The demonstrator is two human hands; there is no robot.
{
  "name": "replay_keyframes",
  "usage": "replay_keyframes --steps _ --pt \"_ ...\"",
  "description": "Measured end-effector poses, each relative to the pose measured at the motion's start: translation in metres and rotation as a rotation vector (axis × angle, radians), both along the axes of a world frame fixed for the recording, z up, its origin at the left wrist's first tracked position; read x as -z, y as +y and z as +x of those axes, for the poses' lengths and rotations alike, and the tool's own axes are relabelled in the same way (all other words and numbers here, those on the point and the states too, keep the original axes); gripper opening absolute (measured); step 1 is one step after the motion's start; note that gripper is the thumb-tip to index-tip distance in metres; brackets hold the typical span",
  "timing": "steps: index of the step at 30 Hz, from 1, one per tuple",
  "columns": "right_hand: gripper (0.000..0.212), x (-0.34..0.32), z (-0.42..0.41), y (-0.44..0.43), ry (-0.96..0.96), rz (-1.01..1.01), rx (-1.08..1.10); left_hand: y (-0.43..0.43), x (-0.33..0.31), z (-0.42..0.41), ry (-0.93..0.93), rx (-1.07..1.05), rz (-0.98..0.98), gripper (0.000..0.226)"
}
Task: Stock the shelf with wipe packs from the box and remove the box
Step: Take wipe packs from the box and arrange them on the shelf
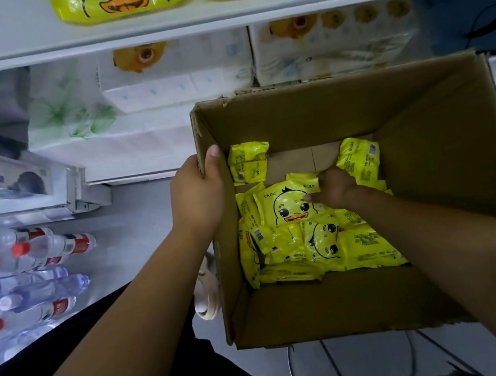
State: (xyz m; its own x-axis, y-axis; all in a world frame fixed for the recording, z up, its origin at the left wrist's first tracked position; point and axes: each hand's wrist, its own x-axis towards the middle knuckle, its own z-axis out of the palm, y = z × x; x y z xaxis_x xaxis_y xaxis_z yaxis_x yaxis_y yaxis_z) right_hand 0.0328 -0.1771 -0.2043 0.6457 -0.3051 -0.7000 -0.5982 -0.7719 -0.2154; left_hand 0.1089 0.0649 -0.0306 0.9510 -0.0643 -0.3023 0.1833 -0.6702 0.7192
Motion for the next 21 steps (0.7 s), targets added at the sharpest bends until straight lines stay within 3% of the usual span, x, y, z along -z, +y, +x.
replay_keyframes --steps 4,7,9,12,15,21 --pt "0.047 -0.007 -0.003 0.004 0.042 0.011 -0.068 0.000 -0.001 0.000 0.011 0.000 -0.006 0.047" --pt "0.074 -0.004 -0.004 0.005 0.128 0.023 -0.134 0.001 0.000 0.000 0.001 0.006 -0.002 0.047" --pt "0.073 -0.006 -0.003 0.009 0.115 0.048 -0.122 0.002 0.001 0.001 -0.002 0.012 0.006 0.047" --pt "0.040 -0.016 -0.009 0.015 -0.021 0.071 0.009 0.001 0.000 0.001 0.003 0.020 0.024 0.046" --pt "0.058 -0.032 -0.022 0.021 -0.121 0.156 0.103 0.001 0.000 0.001 -0.008 0.022 0.033 0.045" --pt "0.060 -0.075 -0.051 0.017 -0.389 0.443 0.363 -0.002 -0.005 0.006 0.075 0.059 0.108 0.047"
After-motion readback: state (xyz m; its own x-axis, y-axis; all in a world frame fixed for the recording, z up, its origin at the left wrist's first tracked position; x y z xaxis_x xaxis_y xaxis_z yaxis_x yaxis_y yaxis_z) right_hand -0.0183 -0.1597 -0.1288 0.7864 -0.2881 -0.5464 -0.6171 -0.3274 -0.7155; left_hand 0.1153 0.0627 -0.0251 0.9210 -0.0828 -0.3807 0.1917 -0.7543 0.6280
